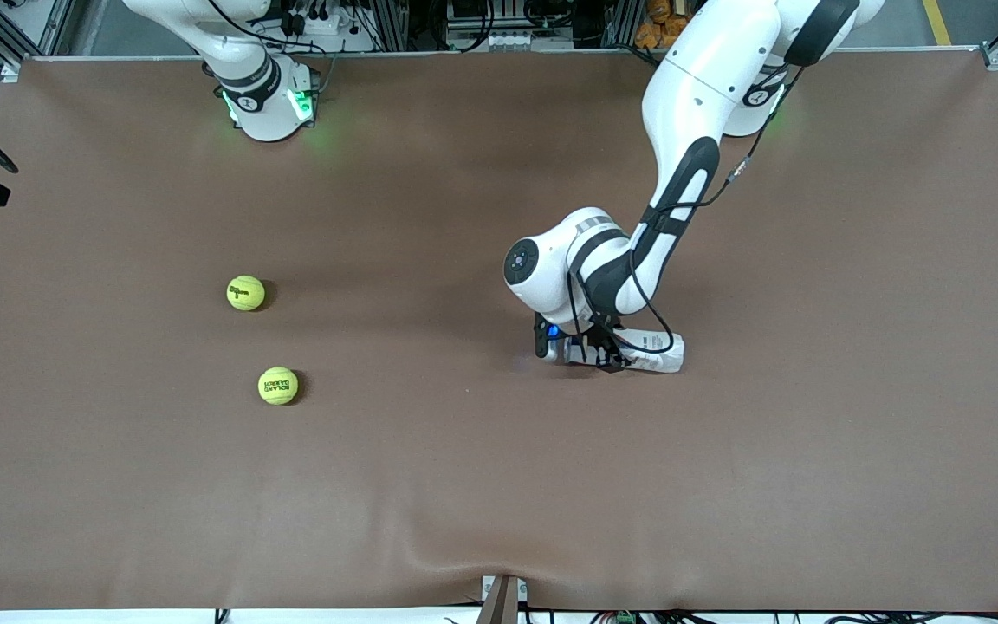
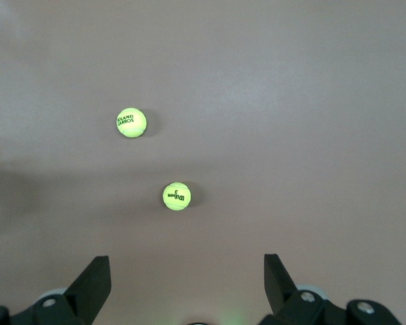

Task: Insert tennis ball vertically with right arm
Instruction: 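Carry the upright can toward the balls with the left gripper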

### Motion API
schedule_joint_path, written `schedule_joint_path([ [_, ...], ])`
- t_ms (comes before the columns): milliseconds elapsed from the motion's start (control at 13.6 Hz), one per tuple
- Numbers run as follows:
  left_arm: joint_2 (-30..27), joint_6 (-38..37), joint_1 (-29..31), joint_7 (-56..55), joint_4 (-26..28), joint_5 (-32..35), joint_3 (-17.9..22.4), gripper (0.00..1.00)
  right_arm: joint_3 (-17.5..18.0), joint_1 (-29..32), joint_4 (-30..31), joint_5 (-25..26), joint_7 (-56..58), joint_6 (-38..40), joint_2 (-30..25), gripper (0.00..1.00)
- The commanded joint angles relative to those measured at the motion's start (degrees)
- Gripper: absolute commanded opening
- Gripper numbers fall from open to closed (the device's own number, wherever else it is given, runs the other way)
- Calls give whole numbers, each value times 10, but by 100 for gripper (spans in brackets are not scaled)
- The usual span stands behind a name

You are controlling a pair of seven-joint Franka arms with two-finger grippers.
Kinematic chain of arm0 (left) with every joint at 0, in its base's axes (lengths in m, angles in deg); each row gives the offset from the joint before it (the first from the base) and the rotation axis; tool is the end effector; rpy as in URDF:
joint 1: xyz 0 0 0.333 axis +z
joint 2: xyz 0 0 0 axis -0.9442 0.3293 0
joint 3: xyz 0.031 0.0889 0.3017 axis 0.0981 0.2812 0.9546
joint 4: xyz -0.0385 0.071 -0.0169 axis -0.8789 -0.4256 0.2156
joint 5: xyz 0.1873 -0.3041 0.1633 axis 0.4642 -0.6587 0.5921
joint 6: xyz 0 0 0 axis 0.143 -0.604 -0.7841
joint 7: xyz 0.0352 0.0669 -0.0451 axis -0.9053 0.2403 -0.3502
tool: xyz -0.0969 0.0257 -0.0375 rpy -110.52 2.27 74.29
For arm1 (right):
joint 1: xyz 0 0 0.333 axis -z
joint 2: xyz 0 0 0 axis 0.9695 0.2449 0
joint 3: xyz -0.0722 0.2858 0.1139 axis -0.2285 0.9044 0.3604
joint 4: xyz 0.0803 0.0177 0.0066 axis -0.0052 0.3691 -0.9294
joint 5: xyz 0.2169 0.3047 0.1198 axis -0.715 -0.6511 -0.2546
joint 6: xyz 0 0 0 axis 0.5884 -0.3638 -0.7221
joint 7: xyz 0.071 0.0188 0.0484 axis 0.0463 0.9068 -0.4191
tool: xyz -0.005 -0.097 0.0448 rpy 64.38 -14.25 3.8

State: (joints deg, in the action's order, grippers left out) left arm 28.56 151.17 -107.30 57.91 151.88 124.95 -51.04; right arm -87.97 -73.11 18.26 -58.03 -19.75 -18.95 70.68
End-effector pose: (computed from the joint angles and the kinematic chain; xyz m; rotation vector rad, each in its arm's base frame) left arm 0.5391 -0.4104 0.1705 -1.8655 1.8110 0.3566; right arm 0.5368 -0.0513 0.6925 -3.1352 0.1008 0.0295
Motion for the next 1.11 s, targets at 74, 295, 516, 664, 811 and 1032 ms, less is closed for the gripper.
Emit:
schedule_joint_path([
  [74,3,3,-1,-3,-41,4,-26,63,9,16,1,-9,-4,4,-4,100],
  [295,3,33,-2,-4,-72,-11,-44,63,9,16,1,-9,-4,3,-4,100],
  [516,2,49,-3,3,-109,-15,-48,63,9,16,1,-9,-4,3,-2,100],
  [664,2,80,-2,-2,-122,-19,-59,63,9,15,1,-9,-4,3,-2,100],
  [811,2,135,-2,-11,-123,-58,-58,63,10,13,1,-9,-4,0,-2,100],
  [1032,4,196,2,-29,-124,-74,-58,63,10,16,1,-8,-3,-1,9,100],
])
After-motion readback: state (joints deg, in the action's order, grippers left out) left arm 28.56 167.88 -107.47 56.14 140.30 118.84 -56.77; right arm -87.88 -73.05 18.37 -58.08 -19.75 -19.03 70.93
